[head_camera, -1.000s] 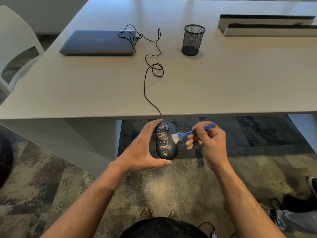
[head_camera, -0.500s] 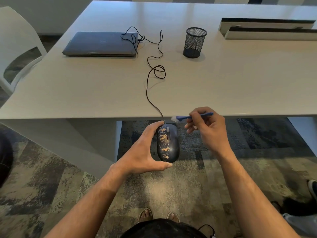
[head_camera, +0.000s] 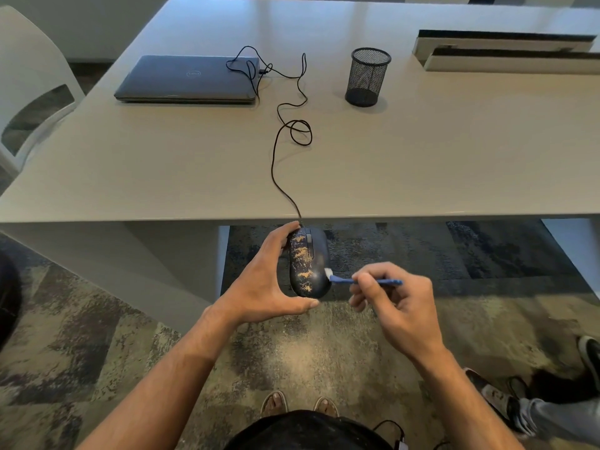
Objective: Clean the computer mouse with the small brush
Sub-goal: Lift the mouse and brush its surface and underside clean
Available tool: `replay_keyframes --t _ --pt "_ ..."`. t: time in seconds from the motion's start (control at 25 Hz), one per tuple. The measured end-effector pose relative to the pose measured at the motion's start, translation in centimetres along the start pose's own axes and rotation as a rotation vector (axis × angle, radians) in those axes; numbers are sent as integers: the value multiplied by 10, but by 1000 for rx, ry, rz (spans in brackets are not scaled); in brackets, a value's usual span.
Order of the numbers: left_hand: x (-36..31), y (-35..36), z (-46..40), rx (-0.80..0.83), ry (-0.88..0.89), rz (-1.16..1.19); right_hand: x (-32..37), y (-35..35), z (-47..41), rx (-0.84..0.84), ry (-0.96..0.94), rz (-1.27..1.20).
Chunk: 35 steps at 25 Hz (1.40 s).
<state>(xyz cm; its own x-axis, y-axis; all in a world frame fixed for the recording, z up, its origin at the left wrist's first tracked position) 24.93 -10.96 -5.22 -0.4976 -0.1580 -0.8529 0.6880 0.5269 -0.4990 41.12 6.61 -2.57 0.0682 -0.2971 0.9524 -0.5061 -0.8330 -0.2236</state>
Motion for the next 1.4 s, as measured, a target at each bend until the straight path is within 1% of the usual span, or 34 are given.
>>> replay_keyframes --t 0.2,0.32,0.4,0.56,0.68,0.8,0.96,1.08,1.2,1.32,1.4 --pt "0 1 -1 0 -1 -8 7 -1 13 19 -12 -65" --pt "-1 4 0 13 -3 -6 16 -4 -3 -62 -5 -103" --pt "-1 5 1 19 -1 -2 20 -3 -16 -94 -16 -7" --pt "-3 4 1 3 5 5 21 8 -13 -44 -154 242" --pt "-2 2 4 -5 4 -8 20 14 5 -28 -244 313" --pt "-2 2 6 -7 1 -16 21 19 20 6 -282 335" --pt "-5 1 6 -11 -8 6 25 16 18 44 -203 207" --pt "-6 1 6 2 -10 5 29 6 -4 -29 -149 123" --pt "-9 3 5 16 -6 13 28 5 -33 -69 -64 131" --pt "-11 5 4 21 4 24 20 10 -52 -25 27 147" --pt "-11 5 3 22 8 31 16 12 -55 17 52 171"
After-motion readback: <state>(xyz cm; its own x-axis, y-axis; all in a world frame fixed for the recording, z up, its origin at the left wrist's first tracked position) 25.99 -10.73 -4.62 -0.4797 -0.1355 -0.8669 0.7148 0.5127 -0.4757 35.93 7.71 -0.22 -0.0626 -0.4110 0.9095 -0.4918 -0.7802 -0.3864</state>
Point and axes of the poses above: each hand's wrist, its own z-axis away from the middle knuckle, its own y-axis out of the palm, x = y × z, the point moved 1 cm from there along -z, towards the middle knuckle, and after that the axes turned 8 degrees about y, right-handed, at the moved point
